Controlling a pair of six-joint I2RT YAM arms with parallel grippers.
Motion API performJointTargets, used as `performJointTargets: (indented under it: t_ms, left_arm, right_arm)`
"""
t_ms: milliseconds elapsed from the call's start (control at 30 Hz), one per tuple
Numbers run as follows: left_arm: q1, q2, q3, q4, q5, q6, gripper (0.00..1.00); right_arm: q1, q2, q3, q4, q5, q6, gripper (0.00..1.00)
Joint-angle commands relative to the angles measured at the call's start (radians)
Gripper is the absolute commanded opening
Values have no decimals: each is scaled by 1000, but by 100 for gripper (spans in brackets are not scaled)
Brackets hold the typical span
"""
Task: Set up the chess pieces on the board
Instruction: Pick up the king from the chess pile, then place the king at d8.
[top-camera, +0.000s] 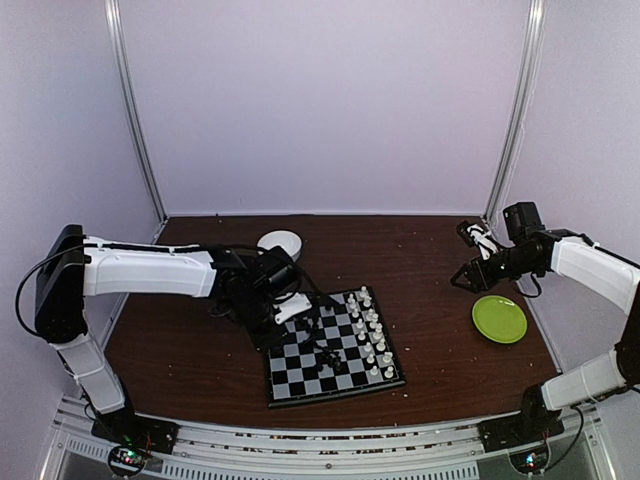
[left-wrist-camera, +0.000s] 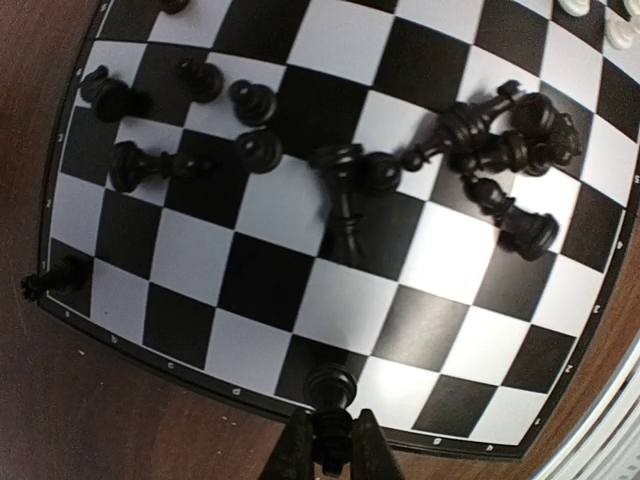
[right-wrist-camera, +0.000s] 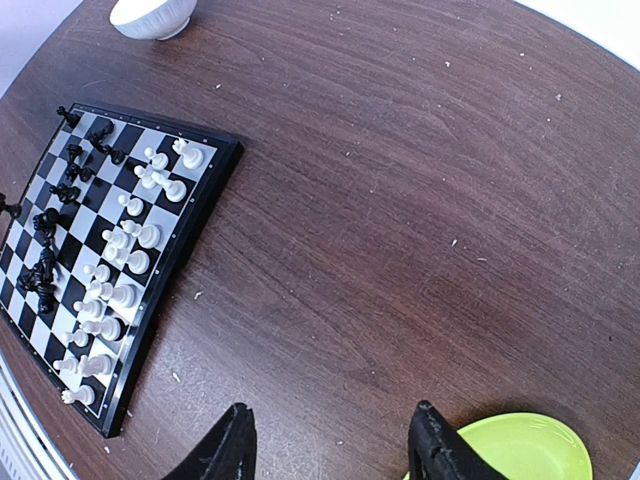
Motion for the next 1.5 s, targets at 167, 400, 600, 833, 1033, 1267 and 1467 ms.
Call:
performJointTargets:
  t_ms: [167,400,600,833,1033,1267,1467]
  left_arm:
    - [50,-17,-15,7,-14,18,9]
    - [60,-17,-24,30,12,12,9]
    - [60,-27,-33,39,58,25,9]
    - [60,-19,-38,35,59,29,9]
    - [60,-13,-38,39,65,29,9]
    - [60,-9,-51,51,106,31,10]
    - [60,-4,-56,55,84,27,10]
  right_arm:
    - [10,11,24,-5,8,-2,53]
    - [11,16,24,-6,10,-2,53]
    - [11,15,24,-9,11,-4,53]
    - [11,18,25,-9,12,-6,53]
    - [11,20,25,-8,12,-5,53]
    - [11,23,26,-8,14,-6,53]
    - [11,23,25,-9,14,-6,53]
